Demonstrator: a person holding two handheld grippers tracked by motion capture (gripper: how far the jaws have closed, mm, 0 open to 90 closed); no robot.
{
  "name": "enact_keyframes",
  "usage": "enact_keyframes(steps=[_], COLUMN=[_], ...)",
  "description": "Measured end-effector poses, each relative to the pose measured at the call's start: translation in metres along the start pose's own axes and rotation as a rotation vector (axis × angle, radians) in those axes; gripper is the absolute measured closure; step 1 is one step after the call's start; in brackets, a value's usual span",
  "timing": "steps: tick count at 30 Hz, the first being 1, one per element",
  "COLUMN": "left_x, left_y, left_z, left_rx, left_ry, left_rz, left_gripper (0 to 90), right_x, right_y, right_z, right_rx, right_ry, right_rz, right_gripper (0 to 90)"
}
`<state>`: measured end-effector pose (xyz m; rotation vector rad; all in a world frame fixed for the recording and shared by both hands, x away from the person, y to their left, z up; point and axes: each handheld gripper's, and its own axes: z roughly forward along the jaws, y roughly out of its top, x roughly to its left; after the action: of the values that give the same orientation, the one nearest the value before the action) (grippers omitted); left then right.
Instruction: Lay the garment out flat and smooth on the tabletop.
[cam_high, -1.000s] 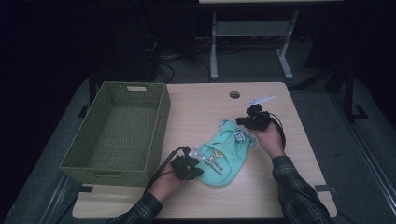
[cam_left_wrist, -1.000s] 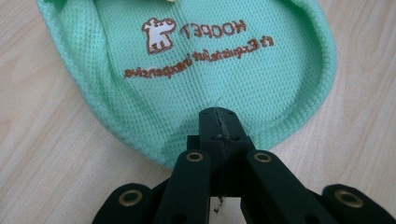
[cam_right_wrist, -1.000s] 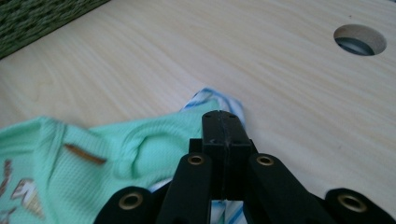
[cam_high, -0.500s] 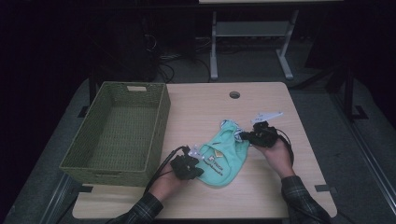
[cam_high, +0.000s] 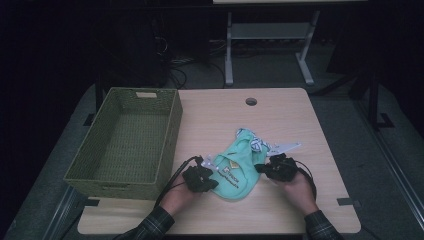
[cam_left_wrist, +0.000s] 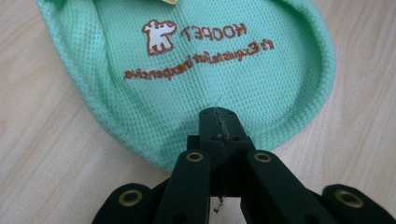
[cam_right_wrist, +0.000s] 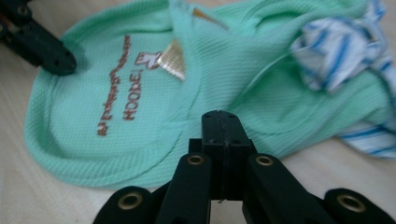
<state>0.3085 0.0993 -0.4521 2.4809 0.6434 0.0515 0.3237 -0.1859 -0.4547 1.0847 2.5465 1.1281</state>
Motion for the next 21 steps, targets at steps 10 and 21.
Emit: enact_keyframes(steps=[10,21], left_x=[0.004,0.014], left_y=[0.001,0.020], left_z=[-0.001,-0.013], left_rx=[-0.020,-0.126], left_ry=[-0.015,0.045], left_rz=[-0.031,-0.047], left_gripper=[89.5,89.5], right_x=[0.012,0.006], right_y=[-0.007,-0.018], right_z=[0.011,-0.001], right_rx=[0.063,0.074], right_ry=[-0.006,0.015], right_rz=[-0.026,-0.035], right_gripper=[89.8,89.8])
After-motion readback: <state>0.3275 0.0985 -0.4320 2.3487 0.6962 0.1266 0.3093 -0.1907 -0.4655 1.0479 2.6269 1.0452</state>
